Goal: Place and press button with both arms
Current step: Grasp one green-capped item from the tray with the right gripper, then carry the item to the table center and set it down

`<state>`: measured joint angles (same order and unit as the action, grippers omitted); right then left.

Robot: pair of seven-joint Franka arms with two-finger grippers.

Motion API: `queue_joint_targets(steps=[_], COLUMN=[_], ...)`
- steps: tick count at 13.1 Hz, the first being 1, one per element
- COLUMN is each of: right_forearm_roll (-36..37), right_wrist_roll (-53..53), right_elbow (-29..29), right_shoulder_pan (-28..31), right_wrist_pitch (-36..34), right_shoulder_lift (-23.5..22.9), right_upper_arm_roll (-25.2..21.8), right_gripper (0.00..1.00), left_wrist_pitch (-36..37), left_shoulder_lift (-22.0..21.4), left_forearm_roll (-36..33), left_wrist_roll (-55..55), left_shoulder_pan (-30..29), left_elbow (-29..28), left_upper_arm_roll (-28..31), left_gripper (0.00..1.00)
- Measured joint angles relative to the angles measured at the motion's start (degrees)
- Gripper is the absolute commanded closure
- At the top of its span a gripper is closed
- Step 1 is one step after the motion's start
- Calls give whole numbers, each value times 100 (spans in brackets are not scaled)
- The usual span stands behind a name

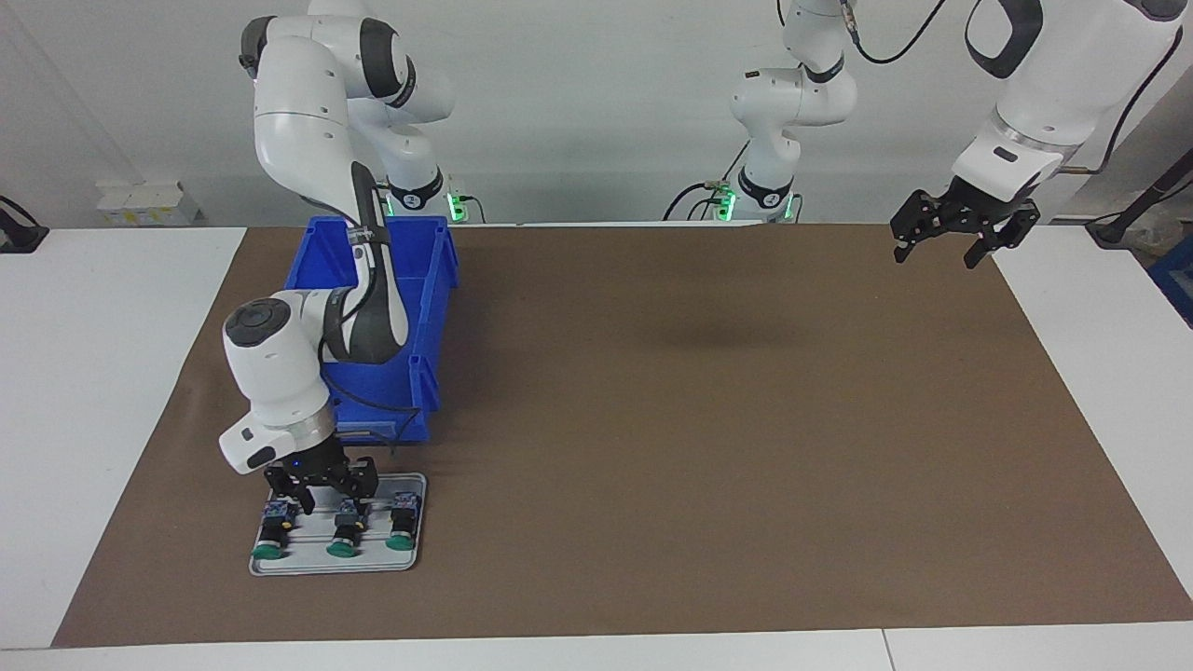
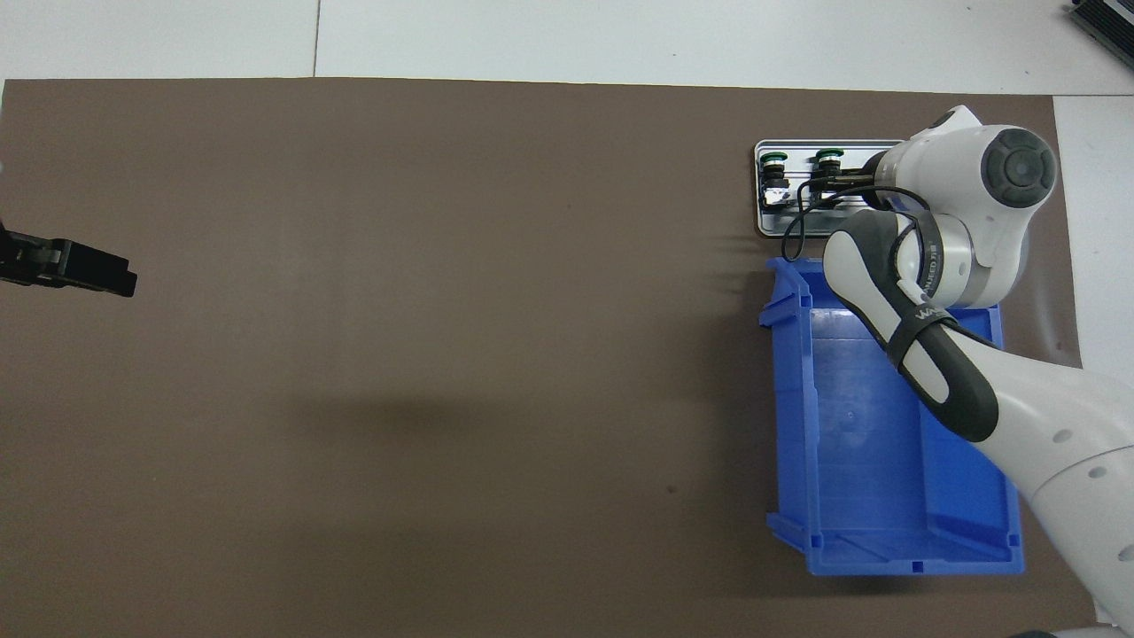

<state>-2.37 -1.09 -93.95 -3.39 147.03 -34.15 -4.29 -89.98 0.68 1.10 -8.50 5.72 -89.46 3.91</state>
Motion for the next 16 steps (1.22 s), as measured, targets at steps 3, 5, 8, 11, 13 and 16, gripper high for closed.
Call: queue_joint_targets(steps=[3, 5, 8, 11, 13, 16], right_forearm_roll=[-23, -50, -72, -74, -75, -75], right_wrist_roll=[0, -1, -5, -9, -11, -11], right_elbow=[1, 1, 3, 14, 18, 200], right_shoulder_pan=[-35, -62, -70, -67, -67, -69], right_wrist_pitch=[164, 167, 167, 164, 159, -259], right_shoulder_lift=[-163, -199, -199, -196, -196, -187], right_upper_arm_roll=[8, 8, 8, -1, -2, -2], right_gripper=[23, 29, 47, 70, 82, 89], left_wrist_pitch=[0, 0, 0, 0, 0, 0], left_shoulder_lift=[0, 0, 0, 0, 0, 0], left_forearm_roll=[0, 0, 0, 0, 0, 0], left_wrist_roll=[0, 0, 0, 0, 0, 0], left_shoulder_pan=[0, 0, 0, 0, 0, 0], left_elbow=[0, 0, 0, 0, 0, 0], left_upper_arm_roll=[0, 0, 0, 0, 0, 0], left_gripper=[0, 0, 0, 0, 0, 0])
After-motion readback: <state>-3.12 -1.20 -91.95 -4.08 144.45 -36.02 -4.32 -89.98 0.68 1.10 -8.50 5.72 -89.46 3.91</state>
